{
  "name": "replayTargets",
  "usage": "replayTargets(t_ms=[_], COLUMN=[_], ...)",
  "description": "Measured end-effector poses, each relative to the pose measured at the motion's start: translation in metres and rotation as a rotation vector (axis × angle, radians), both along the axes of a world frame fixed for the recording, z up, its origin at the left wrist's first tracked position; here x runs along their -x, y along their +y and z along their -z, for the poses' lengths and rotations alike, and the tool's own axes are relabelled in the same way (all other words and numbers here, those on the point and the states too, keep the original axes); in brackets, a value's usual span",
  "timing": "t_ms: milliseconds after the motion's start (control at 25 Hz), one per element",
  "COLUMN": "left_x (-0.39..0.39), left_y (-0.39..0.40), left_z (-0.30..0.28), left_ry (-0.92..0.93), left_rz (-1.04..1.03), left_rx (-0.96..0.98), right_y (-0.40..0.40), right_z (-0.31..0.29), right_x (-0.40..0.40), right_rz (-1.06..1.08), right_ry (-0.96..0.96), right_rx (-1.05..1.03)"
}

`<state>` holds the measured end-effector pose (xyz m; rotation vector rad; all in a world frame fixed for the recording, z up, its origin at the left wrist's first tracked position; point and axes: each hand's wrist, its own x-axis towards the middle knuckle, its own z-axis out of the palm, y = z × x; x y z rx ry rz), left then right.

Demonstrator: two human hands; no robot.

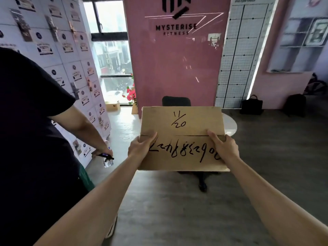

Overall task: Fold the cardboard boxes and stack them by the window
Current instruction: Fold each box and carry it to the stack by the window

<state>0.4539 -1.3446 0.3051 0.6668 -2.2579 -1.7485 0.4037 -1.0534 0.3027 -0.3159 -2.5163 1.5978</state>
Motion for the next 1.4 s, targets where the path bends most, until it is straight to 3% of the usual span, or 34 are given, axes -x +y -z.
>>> replayTargets(t_ms=[480, 720, 960, 1400], left_x=[0.312, 0.46, 0.568, 0.777], left_y=[-0.114, -0.157, -0.255, -0.484], left_z=[0.001, 0.007, 0.006, 0.03], left_ry=[-0.01, -0.011, -0.04, -0.035], left_rz=[0.003, -0.101, -0.333, -0.443], left_rx=[-0.013, 0.015, 0.044, -0.06], right_y=[-0.115, -0.169, -0.293, -0.537], right_z=[-0.001, 0.01, 0.008, 0.033], right_x=[0.321, 0.508, 0.663, 0.888], right_rz=[-0.049, -0.17, -0.363, -0.532], right_ry=[0.021, 0.034, 0.0, -0.029], right_rx=[-0.021, -0.012, 0.003, 0.037])
